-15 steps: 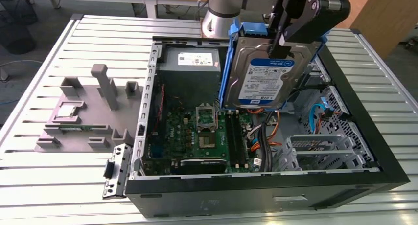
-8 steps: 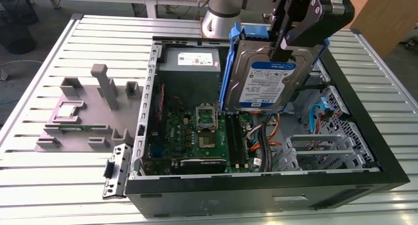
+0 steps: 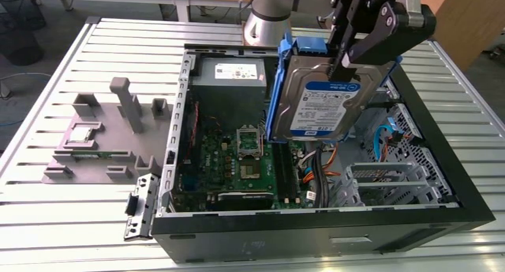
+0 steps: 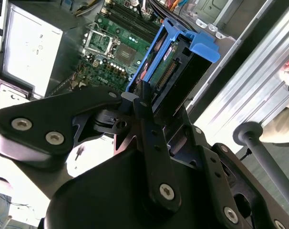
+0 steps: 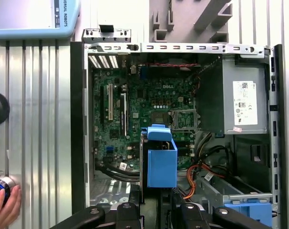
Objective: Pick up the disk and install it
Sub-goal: 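Pick up the disk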
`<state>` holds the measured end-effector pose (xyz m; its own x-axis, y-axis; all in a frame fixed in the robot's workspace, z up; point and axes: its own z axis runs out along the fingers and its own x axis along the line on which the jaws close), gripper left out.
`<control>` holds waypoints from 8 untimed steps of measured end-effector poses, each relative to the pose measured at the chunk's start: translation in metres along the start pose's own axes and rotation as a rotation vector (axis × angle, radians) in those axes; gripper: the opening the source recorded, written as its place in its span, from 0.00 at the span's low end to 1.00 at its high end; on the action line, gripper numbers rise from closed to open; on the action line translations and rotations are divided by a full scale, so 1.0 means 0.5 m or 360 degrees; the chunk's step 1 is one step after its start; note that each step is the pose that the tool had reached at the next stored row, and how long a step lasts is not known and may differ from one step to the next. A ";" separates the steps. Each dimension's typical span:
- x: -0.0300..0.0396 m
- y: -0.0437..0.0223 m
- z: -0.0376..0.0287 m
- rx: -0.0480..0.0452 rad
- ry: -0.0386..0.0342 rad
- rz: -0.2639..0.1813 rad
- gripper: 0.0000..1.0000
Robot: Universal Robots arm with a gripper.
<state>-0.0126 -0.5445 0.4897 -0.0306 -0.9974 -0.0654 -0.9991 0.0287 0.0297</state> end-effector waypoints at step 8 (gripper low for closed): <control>0.004 0.000 0.000 0.0000 0.0004 0.0000 0.35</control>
<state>-0.0125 -0.5465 0.4895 -0.0305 -0.9976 -0.0629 -0.9991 0.0287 0.0296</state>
